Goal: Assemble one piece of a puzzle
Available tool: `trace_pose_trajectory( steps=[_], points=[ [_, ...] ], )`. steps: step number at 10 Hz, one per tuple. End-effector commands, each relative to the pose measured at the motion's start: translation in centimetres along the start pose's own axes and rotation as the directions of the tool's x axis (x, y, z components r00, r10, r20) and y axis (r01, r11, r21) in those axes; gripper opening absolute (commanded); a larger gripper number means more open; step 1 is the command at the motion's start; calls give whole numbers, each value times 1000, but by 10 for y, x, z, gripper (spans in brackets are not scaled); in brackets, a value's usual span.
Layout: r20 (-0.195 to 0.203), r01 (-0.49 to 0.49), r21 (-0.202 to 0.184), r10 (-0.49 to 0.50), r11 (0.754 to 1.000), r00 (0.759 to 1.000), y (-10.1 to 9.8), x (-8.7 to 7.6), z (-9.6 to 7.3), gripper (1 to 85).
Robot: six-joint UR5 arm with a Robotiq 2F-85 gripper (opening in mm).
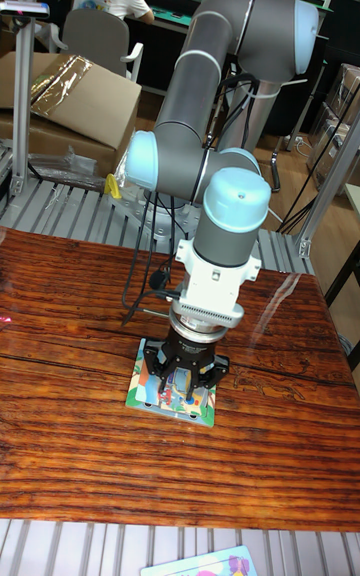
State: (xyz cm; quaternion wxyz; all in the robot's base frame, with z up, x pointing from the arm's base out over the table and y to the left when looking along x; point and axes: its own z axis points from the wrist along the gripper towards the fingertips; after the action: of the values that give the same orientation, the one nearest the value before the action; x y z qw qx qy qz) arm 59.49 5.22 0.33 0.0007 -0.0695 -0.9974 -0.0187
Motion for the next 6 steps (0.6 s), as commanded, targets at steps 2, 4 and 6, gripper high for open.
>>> trace_pose_trajectory(
  steps=[2,4,6],
  points=[
    [4,-10,-6,10,1000,1000,1,-1,-1,427],
    [6,-14,-8,14,1000,1000,2,-2,-2,430],
    [8,-15,-8,15,1000,1000,2,-2,-3,433]
  ],
)
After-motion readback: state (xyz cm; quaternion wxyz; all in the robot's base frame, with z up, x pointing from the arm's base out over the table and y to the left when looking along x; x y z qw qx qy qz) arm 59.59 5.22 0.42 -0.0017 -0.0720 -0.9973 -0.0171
